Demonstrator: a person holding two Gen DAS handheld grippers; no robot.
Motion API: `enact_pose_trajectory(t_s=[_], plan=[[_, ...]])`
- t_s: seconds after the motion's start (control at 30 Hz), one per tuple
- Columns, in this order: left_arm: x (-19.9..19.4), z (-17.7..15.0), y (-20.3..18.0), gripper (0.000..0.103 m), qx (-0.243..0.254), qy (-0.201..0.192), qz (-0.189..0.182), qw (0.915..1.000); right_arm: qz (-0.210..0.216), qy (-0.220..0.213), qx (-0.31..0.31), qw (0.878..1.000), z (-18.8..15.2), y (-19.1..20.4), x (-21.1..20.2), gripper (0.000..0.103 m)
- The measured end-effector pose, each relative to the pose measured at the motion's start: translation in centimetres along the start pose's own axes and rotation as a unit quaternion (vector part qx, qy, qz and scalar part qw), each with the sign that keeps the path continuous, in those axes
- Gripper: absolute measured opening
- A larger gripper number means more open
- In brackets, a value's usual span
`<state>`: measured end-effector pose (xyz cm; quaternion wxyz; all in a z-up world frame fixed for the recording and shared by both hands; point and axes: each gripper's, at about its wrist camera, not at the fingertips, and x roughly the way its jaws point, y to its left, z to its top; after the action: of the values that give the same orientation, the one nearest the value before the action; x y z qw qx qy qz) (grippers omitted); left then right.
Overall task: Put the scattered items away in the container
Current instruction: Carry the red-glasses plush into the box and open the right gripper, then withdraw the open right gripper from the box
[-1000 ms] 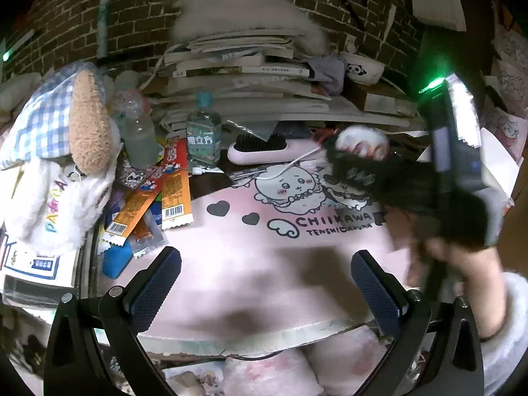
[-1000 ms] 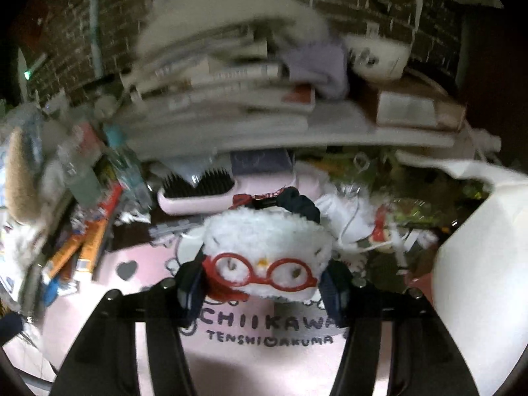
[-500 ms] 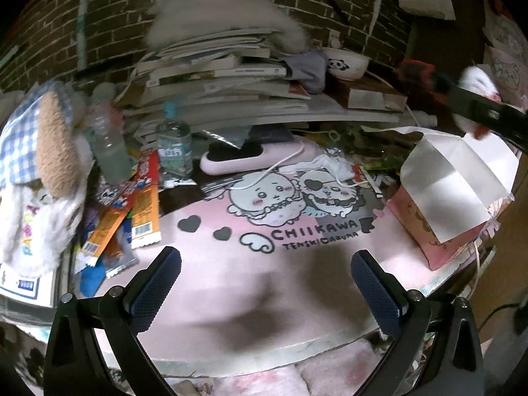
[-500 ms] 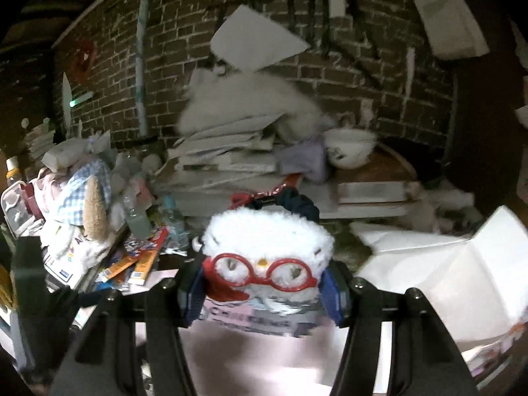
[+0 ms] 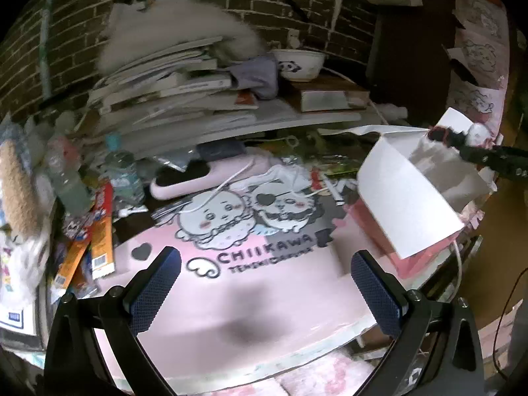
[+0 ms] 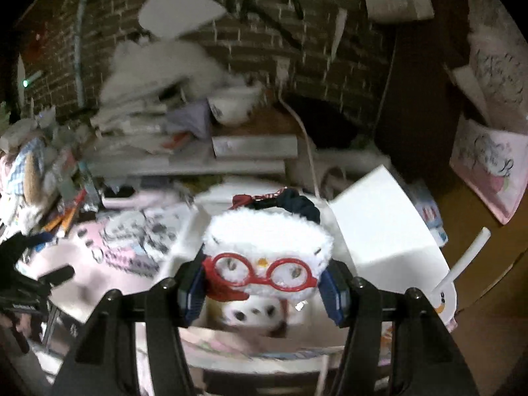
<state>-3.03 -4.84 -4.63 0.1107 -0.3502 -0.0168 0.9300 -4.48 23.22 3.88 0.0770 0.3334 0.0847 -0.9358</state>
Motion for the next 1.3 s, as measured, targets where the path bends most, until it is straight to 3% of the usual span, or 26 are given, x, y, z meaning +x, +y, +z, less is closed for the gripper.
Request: enact_pose_trajectory(t_s=[0.1, 0.33, 0.43, 0.47, 0.53, 0.73, 0.8, 1.0, 1.3], plan=[[-0.2, 0.7, -1.1, 0.103, 0.007, -0.001, -0.019, 0.9998, 0.011, 0.038, -0.005, 0.999, 0.1, -1.3, 1.3, 0.055], [-0.4, 1.7, -3.2, 0.103, 0.034, -0.008, -0.004, 0.9994, 0.024, 0.099, -0.026, 0.994, 0.1, -1.8, 4.3, 0.058], [-0.4, 1.7, -3.0, 0.103, 0.029, -0.011, 0.003, 0.9995, 0.015, 0.107, -0.032, 0.994, -0.2, -1.4, 5.1, 0.067], [-0.4, 1.7, -2.9, 0.103, 0.028, -0.012, 0.006, 0.9995, 0.012, 0.106, -0.031, 0.994, -0.3, -1.3, 5.1, 0.075], [-0.6, 1.7, -2.7, 0.103, 0.025, -0.014, 0.012, 0.9995, 0.000, 0.098, -0.028, 0.995, -0.4, -1.3, 4.9, 0.083], [-1.5, 1.8, -2.5, 0.103, 0.017, -0.022, 0.031, 0.9992, -0.021, 0.046, 0.000, 0.999, -0.2, -1.4, 2.9, 0.087], [-1.9, 1.8, -2.5, 0.103, 0.014, -0.024, 0.041, 0.9988, -0.015, 0.019, 0.010, 1.000, -0.3, -0.8, 2.0, 0.098], [-3.5, 1.6, -1.7, 0.103, 0.000, -0.032, 0.086, 0.9958, 0.020, -0.052, -0.001, 0.998, -1.5, 4.9, -1.0, 0.101], [-6.1, 0.8, 0.7, 0.103, -0.030, -0.040, 0.127, 0.9906, 0.020, -0.057, 0.018, 0.998, -2.6, 10.5, -0.8, 0.103]])
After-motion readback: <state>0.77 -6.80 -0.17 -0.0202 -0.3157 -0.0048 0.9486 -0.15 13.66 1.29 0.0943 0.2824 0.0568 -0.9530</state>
